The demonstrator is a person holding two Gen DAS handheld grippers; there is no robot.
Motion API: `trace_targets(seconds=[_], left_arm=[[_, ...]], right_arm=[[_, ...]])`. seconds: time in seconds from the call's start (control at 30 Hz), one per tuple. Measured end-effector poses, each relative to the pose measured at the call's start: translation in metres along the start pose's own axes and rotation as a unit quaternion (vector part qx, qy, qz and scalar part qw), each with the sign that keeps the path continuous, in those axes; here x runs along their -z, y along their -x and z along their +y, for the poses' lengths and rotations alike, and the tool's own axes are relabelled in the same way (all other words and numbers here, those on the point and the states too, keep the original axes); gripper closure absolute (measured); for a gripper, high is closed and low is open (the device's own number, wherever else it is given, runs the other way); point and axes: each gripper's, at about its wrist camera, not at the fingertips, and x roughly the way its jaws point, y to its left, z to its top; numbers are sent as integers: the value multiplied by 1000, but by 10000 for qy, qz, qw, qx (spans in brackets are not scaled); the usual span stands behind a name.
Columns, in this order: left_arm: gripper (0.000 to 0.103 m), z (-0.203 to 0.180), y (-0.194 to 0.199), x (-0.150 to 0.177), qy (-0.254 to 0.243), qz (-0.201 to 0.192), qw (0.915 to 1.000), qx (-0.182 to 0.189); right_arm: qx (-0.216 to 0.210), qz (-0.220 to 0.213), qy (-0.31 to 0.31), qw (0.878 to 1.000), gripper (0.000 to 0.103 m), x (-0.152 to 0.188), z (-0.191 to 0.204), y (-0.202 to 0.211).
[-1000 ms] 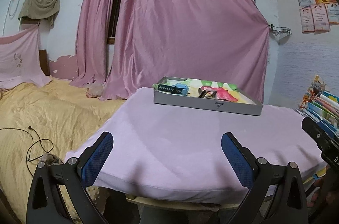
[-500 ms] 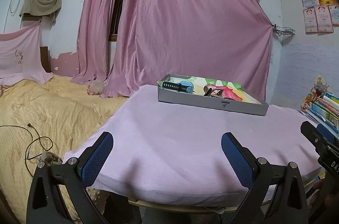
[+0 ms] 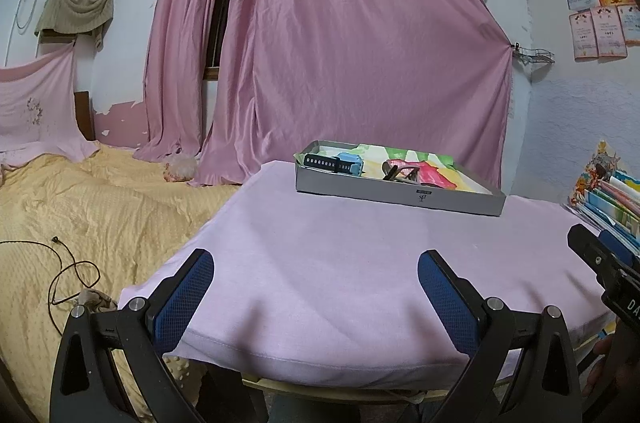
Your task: Organize jewelry
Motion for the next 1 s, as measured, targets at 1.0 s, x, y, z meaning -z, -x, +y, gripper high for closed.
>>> trace_targets(seconds=[1.0], left_arm=[[1,0,2,1,4,-10,10000,-32]], right_arm=[[-56,0,1,10000,2,2,4,-1]])
